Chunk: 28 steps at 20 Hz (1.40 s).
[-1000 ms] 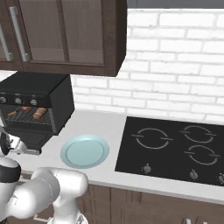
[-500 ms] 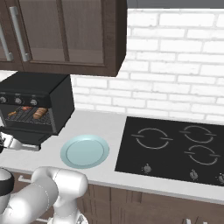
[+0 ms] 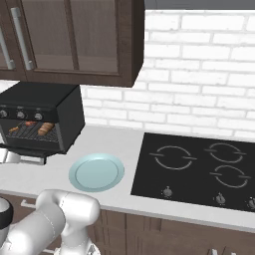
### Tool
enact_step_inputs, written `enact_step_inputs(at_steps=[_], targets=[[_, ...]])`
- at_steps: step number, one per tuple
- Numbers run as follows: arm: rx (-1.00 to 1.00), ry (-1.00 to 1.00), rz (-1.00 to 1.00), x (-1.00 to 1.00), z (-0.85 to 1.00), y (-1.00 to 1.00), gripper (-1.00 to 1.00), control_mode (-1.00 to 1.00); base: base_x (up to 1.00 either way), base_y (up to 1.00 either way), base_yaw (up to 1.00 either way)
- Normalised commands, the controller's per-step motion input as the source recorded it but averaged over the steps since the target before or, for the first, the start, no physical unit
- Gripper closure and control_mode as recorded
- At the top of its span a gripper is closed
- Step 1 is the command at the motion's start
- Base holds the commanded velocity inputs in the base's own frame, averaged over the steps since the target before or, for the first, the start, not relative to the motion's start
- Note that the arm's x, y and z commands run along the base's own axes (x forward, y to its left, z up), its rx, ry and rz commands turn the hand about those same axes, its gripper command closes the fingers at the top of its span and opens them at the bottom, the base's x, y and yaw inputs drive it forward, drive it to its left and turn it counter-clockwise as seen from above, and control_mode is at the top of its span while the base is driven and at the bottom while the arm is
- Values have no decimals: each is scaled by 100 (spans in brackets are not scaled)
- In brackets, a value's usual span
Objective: Pick up the kebab skewer and baguette bread, and place them inside the toaster oven. Close the toaster oven door and start by setting the timer.
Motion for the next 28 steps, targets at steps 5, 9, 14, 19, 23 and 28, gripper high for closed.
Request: enact_step_inputs(at_steps=[5, 9, 14, 19, 23, 28], targets=[[0, -10, 0, 65, 0, -38, -100, -100, 0, 0, 0], [0, -7, 0, 74, 4, -37, -100, -100, 0, 0, 0], [0, -4, 0, 78, 10, -42, -100, -100, 0, 0, 0], [0, 0, 0, 79, 0, -49, -100, -100, 0, 0, 0], [0, 0, 0, 70, -6, -39, -100, -100, 0, 0, 0], [0, 0, 0, 38, -32, -29, -100, -100, 0, 0, 0]])
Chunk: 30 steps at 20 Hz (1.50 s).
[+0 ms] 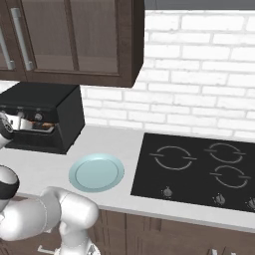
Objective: Pick up the kebab skewer and baguette bread, and place them inside the toaster oven. Close the toaster oven door and start by setting the timer.
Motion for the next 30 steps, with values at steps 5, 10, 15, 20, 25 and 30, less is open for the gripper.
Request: enact_step_inputs(at_steps=[5, 10, 15, 20, 25, 30], targets=[[0, 0, -4, 26, -53, -22, -100, -100, 0, 0, 0], [0, 0, -5, 16, -70, -18, -100, -100, 0, 0, 0], [0, 0, -4, 24, -78, -18, -100, -100, 0, 0, 0], [0, 0, -2, -2, -12, -16, -100, -100, 0, 0, 0], [0, -7, 0, -49, 12, -15, -100, -100, 0, 0, 0], [0, -9, 0, -36, 24, -11, -100, -100, 0, 0, 0]])
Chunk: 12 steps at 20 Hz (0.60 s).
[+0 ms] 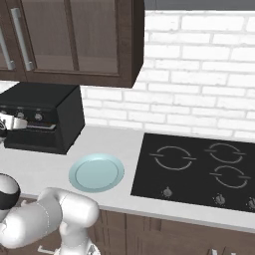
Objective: Pick up the kebab skewer and baguette bread, and place them inside the toaster oven. Close the toaster oven door and start by setting the timer.
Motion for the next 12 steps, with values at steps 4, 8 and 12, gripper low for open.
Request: enact_step_inputs(at_steps=[4, 8, 12], targets=[[0, -6, 0, -56, 9, -5, -100, -100, 0, 0, 0], [0, -9, 0, -39, 14, 8, -100, -100, 0, 0, 0], [0, -19, 1, -24, 8, 21, -100, -100, 0, 0, 0]])
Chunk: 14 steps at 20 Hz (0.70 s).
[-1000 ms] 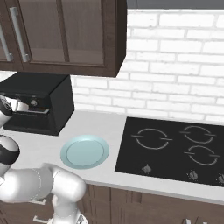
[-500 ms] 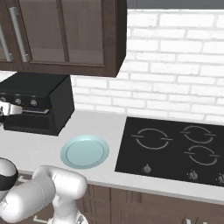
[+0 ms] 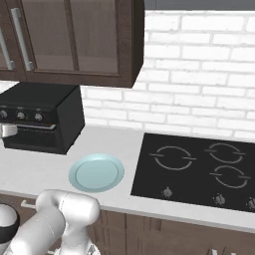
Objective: Pick up the kebab skewer and baguette bread, and place them inside the toaster oven. Close the toaster oven door and start by setting the timer.
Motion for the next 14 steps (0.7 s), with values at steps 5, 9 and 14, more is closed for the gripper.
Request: enact_step_inputs(at_steps=[5, 9, 14], targets=[[-1, -19, 0, -5, 30, 51, -100, -100, 0, 0, 0], [0, -16, 0, -7, 34, 33, -100, -100, 0, 0, 0], [0, -21, 0, -27, 27, 16, -100, -100, 0, 0, 0]])
